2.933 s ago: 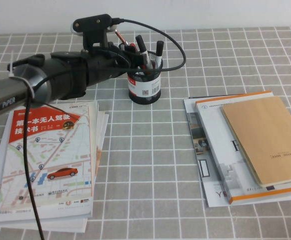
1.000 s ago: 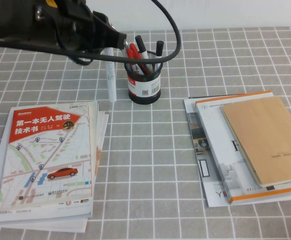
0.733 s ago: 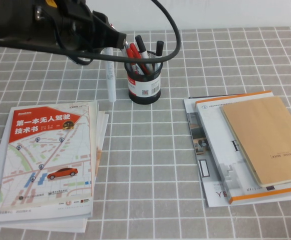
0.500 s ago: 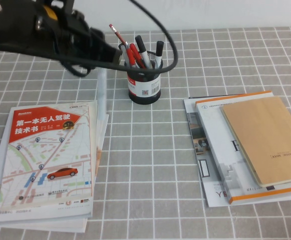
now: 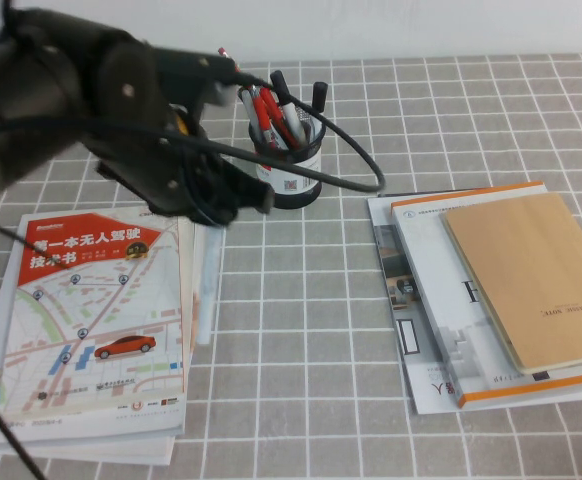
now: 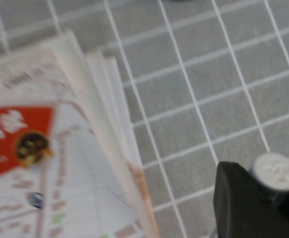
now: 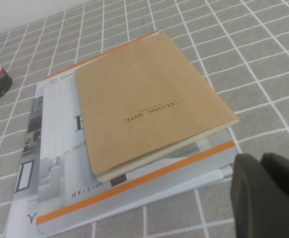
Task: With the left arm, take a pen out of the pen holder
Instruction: 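Take a marker out of the pen holder and lay it on the table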
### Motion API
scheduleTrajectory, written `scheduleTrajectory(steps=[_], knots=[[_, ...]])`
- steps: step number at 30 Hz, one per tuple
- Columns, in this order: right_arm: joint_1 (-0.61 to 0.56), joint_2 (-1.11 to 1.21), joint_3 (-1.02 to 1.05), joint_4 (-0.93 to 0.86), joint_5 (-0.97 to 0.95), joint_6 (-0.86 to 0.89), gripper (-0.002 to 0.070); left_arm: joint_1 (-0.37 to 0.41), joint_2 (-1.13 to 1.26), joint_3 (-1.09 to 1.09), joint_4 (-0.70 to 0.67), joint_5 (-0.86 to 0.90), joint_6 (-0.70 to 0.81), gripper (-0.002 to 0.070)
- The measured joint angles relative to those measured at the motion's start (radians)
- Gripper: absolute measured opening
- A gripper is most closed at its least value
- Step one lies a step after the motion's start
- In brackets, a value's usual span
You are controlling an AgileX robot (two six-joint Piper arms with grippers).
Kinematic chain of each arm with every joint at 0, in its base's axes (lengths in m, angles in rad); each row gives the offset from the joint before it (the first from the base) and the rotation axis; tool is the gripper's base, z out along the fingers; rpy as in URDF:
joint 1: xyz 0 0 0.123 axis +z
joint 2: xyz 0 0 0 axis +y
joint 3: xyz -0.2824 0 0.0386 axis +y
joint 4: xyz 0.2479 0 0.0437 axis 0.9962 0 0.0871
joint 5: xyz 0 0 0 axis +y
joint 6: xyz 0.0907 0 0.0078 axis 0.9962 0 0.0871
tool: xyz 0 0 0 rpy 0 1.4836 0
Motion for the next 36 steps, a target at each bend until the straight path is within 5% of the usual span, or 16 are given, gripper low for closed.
scheduleTrajectory(steps=[36], knots=[[0.000,0.000,0.000,0.002,0.000,0.000,-0.0013,-0.021,0.367,-0.329,-0.060,0.281,-0.077,0.0109]])
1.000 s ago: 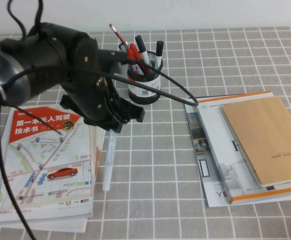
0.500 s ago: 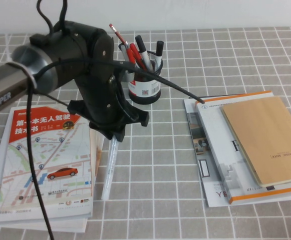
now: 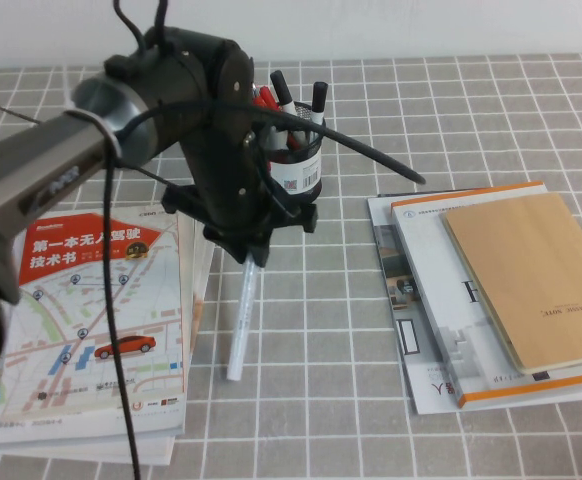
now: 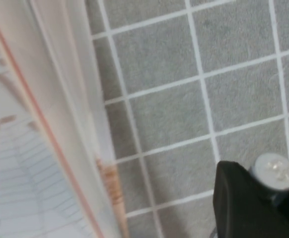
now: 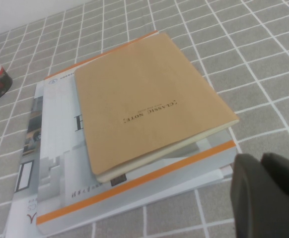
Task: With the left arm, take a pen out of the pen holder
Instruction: 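Take a marker out of the pen holder and lay it on the table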
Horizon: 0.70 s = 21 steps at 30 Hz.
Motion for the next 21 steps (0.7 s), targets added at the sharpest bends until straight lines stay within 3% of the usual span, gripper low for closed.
scheduleTrajectory(steps=[11,21], knots=[[0.000,0.000,0.000,0.000,0.000,0.000,-0.0013,0.000,0.133,-0.151,-0.165,0.008,-0.015,0.0109],[0.000,0.000,0.000,0.000,0.000,0.000,-0.0013,-0.002,0.203,-0.254,-0.194,0.015,-0.015,0.0109]])
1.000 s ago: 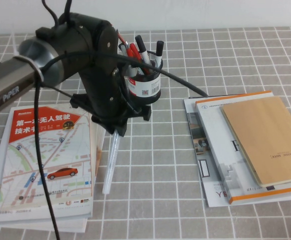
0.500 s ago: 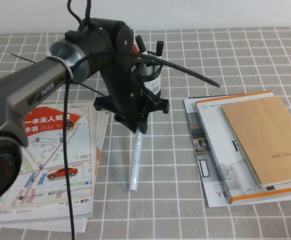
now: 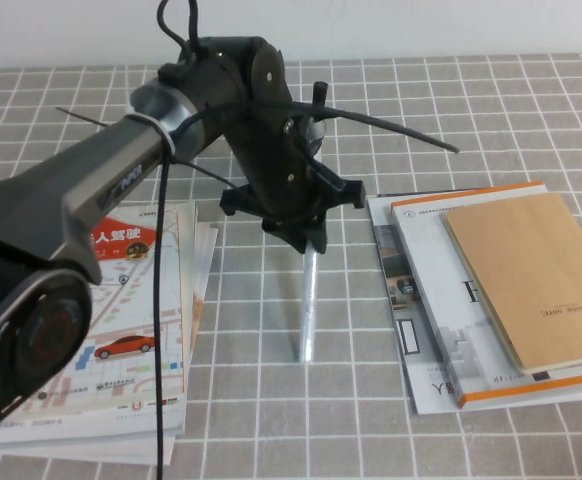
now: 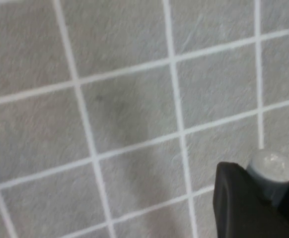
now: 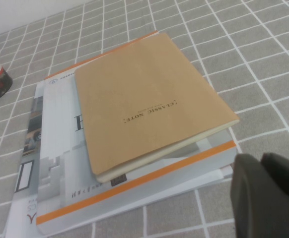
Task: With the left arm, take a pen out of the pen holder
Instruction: 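Take a marker out of the pen holder and lay it on the table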
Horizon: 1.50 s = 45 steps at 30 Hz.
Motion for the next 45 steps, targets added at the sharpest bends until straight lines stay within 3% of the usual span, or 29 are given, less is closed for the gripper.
scheduleTrajectory(steps=[13,24,31,39,45], knots=[[0.000,0.000,0.000,0.000,0.000,0.000,-0.0013,-0.036,0.169,-0.217,-0.087,0.000,-0.039,0.0109],[0.000,0.000,0.000,0.000,0.000,0.000,-0.0013,-0.038,0.202,-0.244,-0.075,0.000,-0.047,0.0111],[0.000,0.000,0.000,0.000,0.000,0.000,-0.0013,-0.038,0.202,-0.244,-0.055,0.000,-0.076,0.0260],[0.000,0.000,0.000,0.000,0.000,0.000,-0.0013,-0.043,0.206,-0.261,-0.001,0.000,-0.091,0.0300],[0.000,0.000,0.000,0.000,0.000,0.000,-0.0013,-0.067,0.155,-0.353,0.180,0.000,-0.029,0.0283]])
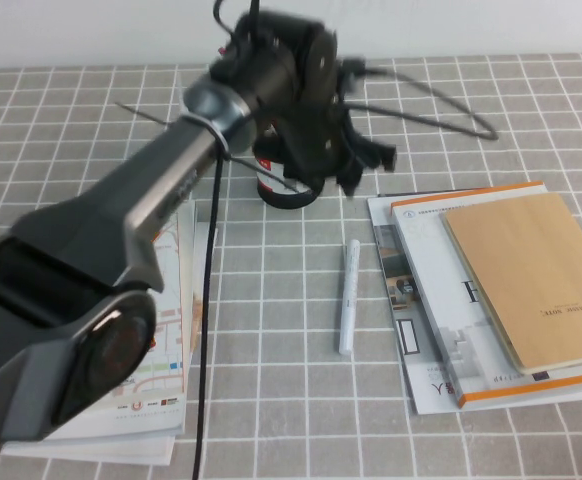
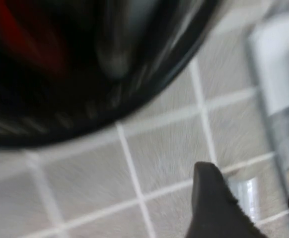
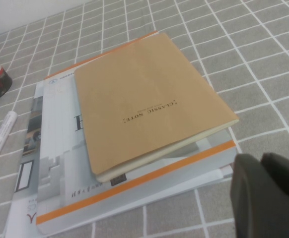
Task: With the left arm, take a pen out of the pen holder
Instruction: 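Take a marker out of the pen holder and lay it on the table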
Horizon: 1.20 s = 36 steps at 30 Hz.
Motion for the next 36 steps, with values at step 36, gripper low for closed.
scheduleTrajectory(steps=[36], knots=[[0.000,0.000,0.000,0.000,0.000,0.000,-0.0013,-0.196,-0.901,0.858,0.260,-0.539,0.159,0.0000]])
